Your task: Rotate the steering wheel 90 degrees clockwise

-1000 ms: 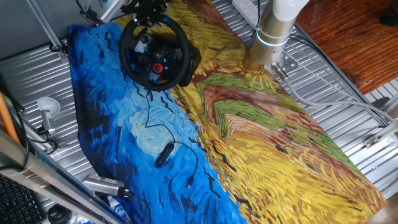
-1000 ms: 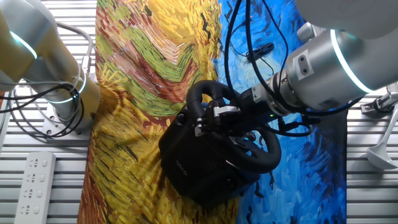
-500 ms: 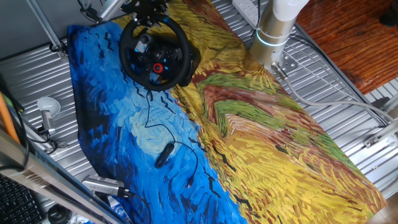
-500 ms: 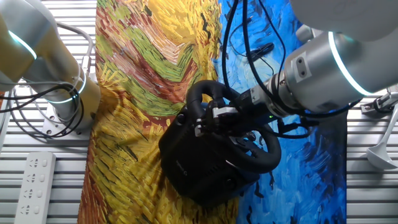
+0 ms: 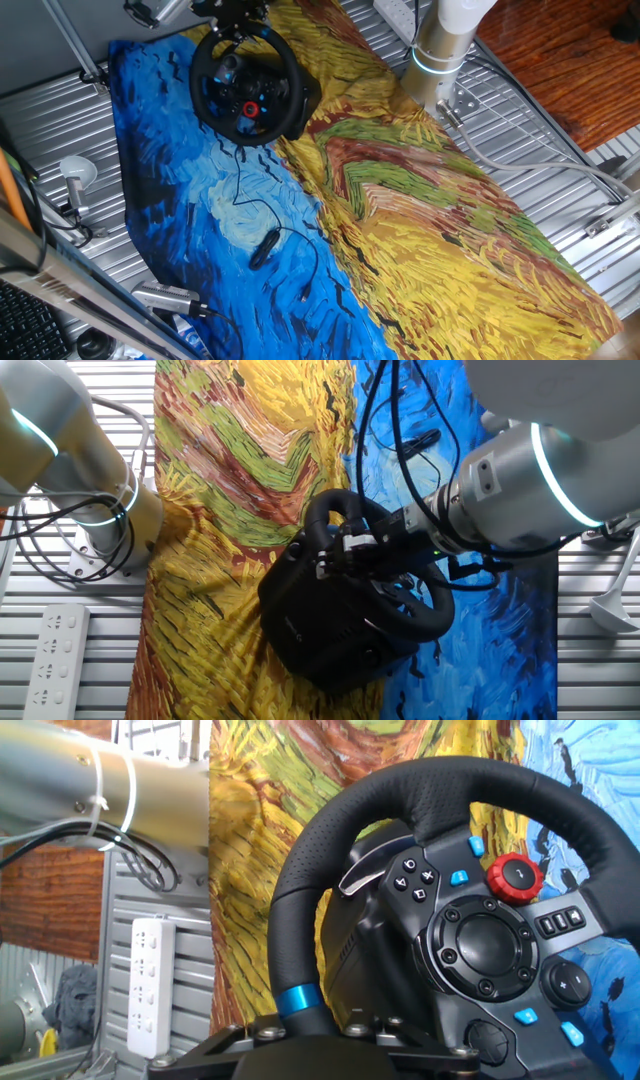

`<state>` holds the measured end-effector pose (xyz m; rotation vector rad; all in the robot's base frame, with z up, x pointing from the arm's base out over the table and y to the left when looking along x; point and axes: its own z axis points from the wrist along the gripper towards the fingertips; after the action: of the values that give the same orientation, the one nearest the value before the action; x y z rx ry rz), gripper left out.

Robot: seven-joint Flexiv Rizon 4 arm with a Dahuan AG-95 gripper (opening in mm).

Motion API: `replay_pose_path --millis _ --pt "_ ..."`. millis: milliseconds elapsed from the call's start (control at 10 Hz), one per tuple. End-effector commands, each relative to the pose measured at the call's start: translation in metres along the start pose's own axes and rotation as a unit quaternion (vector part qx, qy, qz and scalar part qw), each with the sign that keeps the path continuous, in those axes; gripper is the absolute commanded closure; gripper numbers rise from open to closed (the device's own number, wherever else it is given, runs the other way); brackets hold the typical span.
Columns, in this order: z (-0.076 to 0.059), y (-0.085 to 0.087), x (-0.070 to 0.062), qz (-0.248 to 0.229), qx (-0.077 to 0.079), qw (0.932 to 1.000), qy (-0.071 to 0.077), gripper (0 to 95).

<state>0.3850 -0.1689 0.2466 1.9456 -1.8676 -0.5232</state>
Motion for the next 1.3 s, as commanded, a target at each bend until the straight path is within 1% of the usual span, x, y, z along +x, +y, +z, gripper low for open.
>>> replay_pose_path --millis 100,300,1000,1300 --pt "0.0003 0.0002 0.0007 0.002 0.004 1.0 -0.004 95.0" --pt "0.0003 0.0002 0.0007 0.002 0.009 0.9999 -0.005 95.0" --pt "0.0003 0.0002 0.0007 0.002 0.009 0.9999 -0.007 95.0" --pt "-0.0003 0.0005 -0.0048 0.011 0.01 0.9999 -0.006 95.0"
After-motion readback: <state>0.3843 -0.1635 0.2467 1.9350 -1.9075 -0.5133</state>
